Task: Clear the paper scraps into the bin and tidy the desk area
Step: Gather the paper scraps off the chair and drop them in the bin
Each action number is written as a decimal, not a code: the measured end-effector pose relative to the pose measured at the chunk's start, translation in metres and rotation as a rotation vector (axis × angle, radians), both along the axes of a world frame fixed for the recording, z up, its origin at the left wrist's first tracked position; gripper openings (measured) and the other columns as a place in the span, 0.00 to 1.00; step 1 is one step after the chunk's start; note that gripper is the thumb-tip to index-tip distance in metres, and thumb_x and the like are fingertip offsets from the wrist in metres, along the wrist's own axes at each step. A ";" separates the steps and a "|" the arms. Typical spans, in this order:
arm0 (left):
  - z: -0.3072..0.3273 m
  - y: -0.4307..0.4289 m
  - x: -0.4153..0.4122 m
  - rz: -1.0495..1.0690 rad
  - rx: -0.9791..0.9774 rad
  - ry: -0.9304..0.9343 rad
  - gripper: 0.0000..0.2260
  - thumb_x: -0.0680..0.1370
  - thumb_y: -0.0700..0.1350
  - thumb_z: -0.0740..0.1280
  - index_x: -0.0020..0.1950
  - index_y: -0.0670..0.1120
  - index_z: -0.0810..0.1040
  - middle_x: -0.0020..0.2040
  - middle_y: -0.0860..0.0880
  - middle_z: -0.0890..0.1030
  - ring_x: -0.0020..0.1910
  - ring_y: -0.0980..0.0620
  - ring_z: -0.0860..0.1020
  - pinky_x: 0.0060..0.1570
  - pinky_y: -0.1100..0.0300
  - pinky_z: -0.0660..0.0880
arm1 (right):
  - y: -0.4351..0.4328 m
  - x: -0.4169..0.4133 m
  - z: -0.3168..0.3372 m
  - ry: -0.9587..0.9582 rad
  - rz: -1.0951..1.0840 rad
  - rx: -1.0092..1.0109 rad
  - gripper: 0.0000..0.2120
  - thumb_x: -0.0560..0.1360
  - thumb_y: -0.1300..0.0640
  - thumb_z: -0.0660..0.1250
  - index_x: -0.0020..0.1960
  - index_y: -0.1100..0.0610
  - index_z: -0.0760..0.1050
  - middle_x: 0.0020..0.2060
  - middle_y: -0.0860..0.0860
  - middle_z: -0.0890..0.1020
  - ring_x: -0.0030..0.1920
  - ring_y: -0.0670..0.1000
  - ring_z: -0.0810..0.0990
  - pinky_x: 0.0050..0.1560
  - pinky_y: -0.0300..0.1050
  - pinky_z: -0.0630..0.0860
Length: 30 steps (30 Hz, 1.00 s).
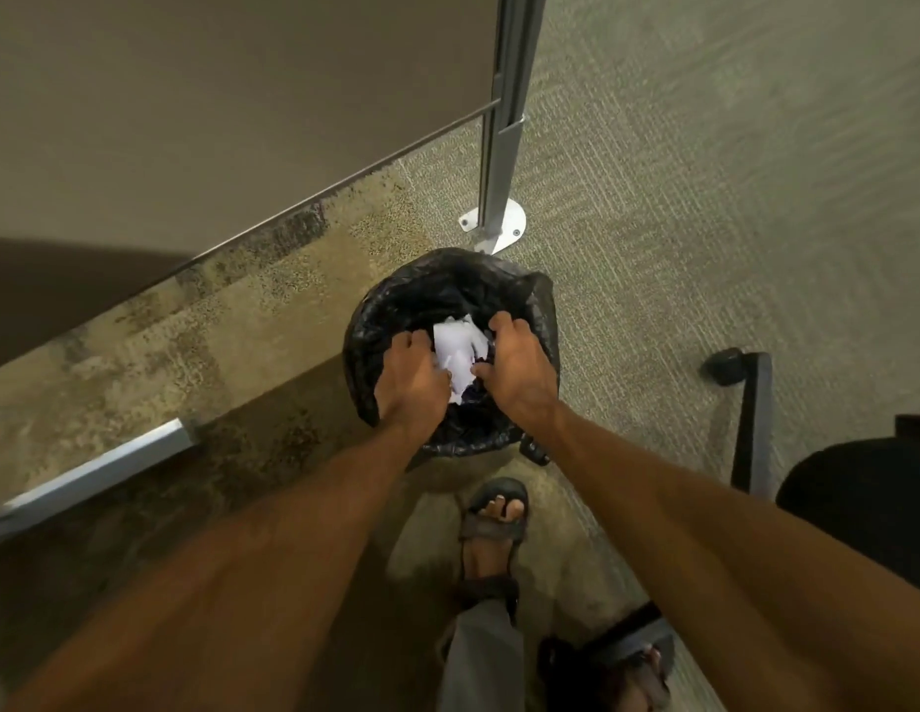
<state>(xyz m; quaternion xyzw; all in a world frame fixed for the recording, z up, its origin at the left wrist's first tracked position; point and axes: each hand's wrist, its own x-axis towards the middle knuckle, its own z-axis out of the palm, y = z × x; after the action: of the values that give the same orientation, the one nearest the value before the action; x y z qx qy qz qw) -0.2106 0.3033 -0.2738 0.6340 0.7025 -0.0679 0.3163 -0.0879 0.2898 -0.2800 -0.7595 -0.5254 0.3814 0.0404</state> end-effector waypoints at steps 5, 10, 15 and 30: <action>0.017 -0.009 0.004 -0.090 0.078 0.004 0.19 0.78 0.47 0.64 0.67 0.40 0.69 0.67 0.42 0.71 0.67 0.44 0.68 0.67 0.49 0.66 | -0.011 0.001 0.024 -0.045 0.119 0.029 0.22 0.78 0.52 0.64 0.68 0.57 0.63 0.61 0.57 0.72 0.60 0.58 0.72 0.56 0.55 0.73; 0.041 -0.012 0.016 -0.156 0.098 0.073 0.24 0.79 0.51 0.62 0.71 0.42 0.63 0.73 0.43 0.65 0.73 0.45 0.61 0.74 0.48 0.56 | -0.015 0.008 0.054 -0.151 0.240 0.150 0.19 0.80 0.49 0.57 0.68 0.56 0.64 0.63 0.54 0.72 0.62 0.56 0.70 0.57 0.51 0.70; 0.068 -0.018 0.022 -0.241 0.184 0.093 0.27 0.79 0.54 0.59 0.74 0.43 0.60 0.77 0.44 0.59 0.77 0.46 0.55 0.76 0.47 0.46 | -0.025 0.025 0.081 -0.192 0.203 0.196 0.29 0.81 0.43 0.48 0.77 0.56 0.50 0.76 0.57 0.59 0.76 0.58 0.55 0.74 0.56 0.54; 0.185 -0.086 0.082 -0.628 0.412 0.141 0.36 0.75 0.71 0.39 0.78 0.54 0.43 0.79 0.47 0.46 0.78 0.44 0.44 0.75 0.40 0.42 | -0.141 0.115 0.206 -0.253 0.063 0.310 0.32 0.77 0.34 0.47 0.77 0.46 0.46 0.78 0.55 0.49 0.77 0.56 0.44 0.76 0.59 0.44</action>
<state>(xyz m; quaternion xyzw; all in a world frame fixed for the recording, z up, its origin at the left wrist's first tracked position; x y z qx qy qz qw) -0.1291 0.2172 -0.0889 0.8623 0.4930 -0.0623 0.0971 0.0276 0.1491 -0.0742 -0.7692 -0.6023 0.1986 0.0784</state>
